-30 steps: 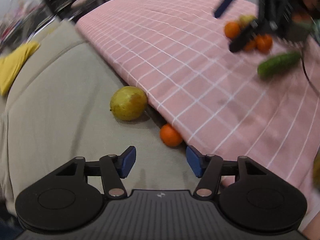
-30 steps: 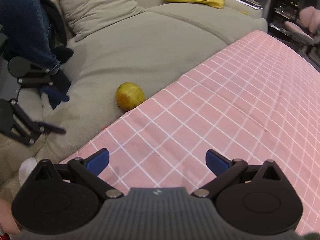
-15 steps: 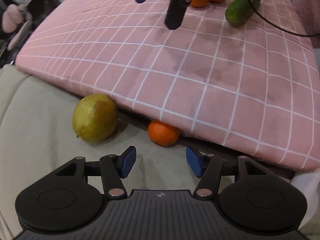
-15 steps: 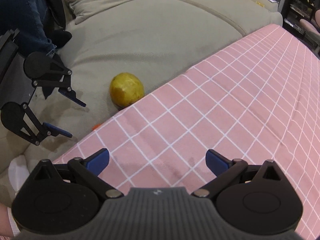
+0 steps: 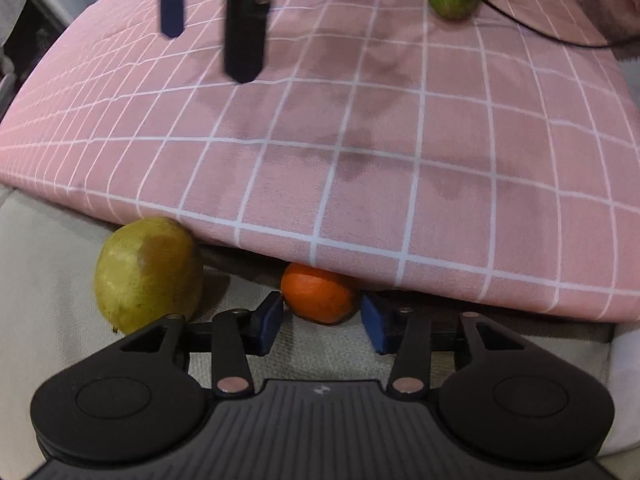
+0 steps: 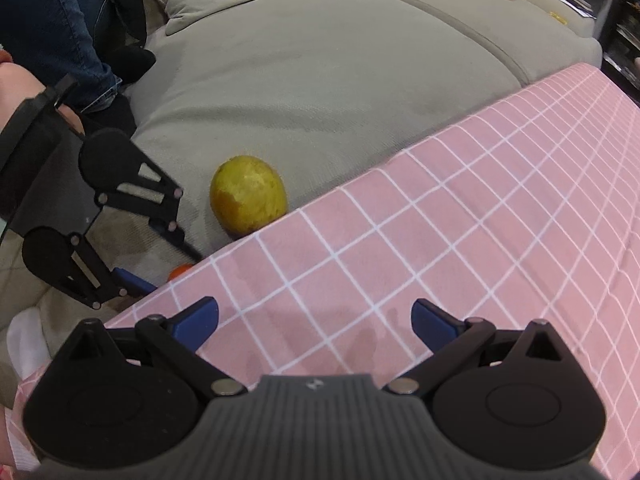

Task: Organize fruits
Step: 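Close the left gripper on the orange while the right gripper closes on the pear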

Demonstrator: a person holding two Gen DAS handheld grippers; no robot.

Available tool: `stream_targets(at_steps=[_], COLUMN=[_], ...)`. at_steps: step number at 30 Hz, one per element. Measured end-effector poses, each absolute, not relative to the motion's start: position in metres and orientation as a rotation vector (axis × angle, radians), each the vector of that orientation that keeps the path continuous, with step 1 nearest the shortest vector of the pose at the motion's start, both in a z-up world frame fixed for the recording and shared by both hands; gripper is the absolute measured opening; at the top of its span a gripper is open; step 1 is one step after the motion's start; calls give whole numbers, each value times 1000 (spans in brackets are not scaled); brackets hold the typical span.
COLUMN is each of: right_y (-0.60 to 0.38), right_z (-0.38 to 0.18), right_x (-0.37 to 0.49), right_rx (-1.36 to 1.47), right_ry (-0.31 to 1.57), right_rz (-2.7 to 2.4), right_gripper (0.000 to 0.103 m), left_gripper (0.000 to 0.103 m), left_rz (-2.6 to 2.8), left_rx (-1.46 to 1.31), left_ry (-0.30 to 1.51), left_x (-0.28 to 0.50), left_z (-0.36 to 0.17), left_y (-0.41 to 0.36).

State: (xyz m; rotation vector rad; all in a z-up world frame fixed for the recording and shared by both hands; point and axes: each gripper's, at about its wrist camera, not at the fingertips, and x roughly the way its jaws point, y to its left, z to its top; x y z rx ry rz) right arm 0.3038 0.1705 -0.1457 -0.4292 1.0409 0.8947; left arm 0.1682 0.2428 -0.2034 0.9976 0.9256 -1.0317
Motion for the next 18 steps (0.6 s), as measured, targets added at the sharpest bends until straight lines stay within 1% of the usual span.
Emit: stream_targets(at_steps=[5,6,9,13,18], right_y=[179,182,188,193,204], right_z=[-150,-151,-152,-153,-154], right_x=[314,315,320,322,319], right_rx=[-435,-445,-457,-461,-495], right_ry=[1026,1023,1014,1012,973], right_rz=[965,972,979,1004,1049], right_gripper=[99,99,99,89,89], left_gripper=[52,50,49,48,47], left_rz=[-1015,-1007,-976,-934,-830], left_rx=[997,992,939,922,802], left_ry=[960,974,1009,995,963], left_x=[171,173,178,176,162], left_z=[-214,-216,-218,-219,-217], left_y=[233,232,230,230,242])
